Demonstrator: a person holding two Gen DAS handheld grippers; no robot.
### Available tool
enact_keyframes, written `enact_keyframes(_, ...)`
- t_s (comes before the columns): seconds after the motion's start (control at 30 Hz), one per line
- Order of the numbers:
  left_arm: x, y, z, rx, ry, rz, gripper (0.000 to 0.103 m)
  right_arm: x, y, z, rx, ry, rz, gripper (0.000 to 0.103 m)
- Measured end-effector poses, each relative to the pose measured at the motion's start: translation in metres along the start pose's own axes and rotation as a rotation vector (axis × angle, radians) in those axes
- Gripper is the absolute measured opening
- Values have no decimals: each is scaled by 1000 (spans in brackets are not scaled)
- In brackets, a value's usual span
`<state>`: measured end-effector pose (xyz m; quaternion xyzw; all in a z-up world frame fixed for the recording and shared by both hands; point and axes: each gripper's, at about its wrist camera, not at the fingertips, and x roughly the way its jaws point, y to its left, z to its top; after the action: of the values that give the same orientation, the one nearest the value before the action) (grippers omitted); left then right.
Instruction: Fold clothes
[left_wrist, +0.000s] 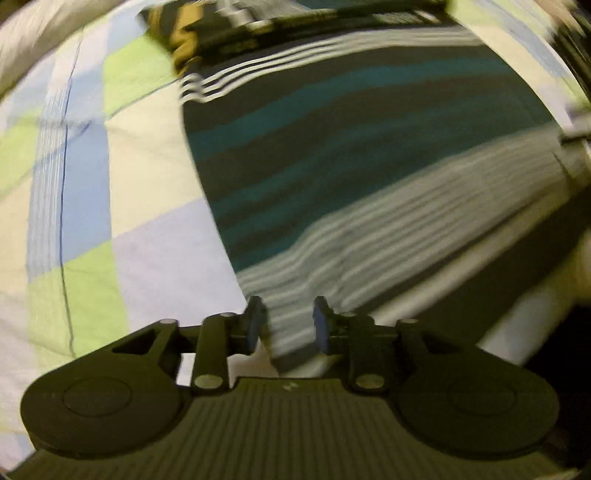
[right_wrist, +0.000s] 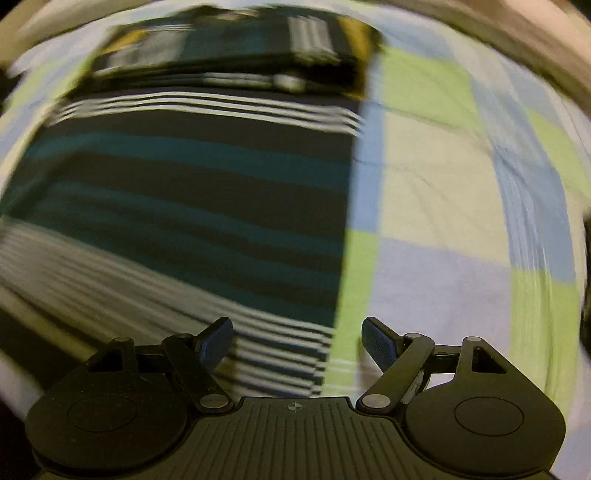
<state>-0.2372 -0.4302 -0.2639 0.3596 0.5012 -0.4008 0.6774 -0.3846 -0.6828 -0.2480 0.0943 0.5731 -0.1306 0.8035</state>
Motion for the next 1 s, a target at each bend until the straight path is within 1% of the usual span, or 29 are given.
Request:
enact_keyframes(0.03,-5,-9,-8,67,-7,-3,41,-7,7,-1,-51,-15,24,80)
enact_keyframes(0.1,-16,-27,-23,200,-21,-8,42,-17,23,-7,-138,-36,68,80)
enact_keyframes(0.17,-22,-43,-40,340,-44,-6,46,-20,37,-14,-187,-35,91,80)
enact_keyframes(0.23,-22,-58,-57,468,-68,5,46,-20,49,-22,-221,-30,105,80)
enact_keyframes(0.3,-16,-70,-71,574,-84,22,46,-20,63,-29,-269,-25,101,80)
enact_keyframes(0.4,-2,-82,-92,699,-119,84,46,-19,80,-40,-294,-25,92,80)
enact_keyframes(0.5,12,-90,-104,818,-148,168,52,-14,95,-47,-310,-17,57,80)
enact_keyframes(0.57,16,-95,-108,871,-170,196,54,-13,100,-50,-304,-13,49,80)
enact_keyframes(0.7,16,-102,-116,917,-192,238,56,-14,113,-59,-385,-20,41,80)
enact_keyframes(0.77,16,-106,-118,921,-196,244,48,-13,118,-62,-424,-25,53,80)
enact_keyframes(0.9,16,-113,-124,919,-199,248,48,-15,118,-69,-453,-44,75,80)
enact_keyframes(1.0,17,-121,-122,922,-212,249,49,-14,115,-75,-441,-39,73,80)
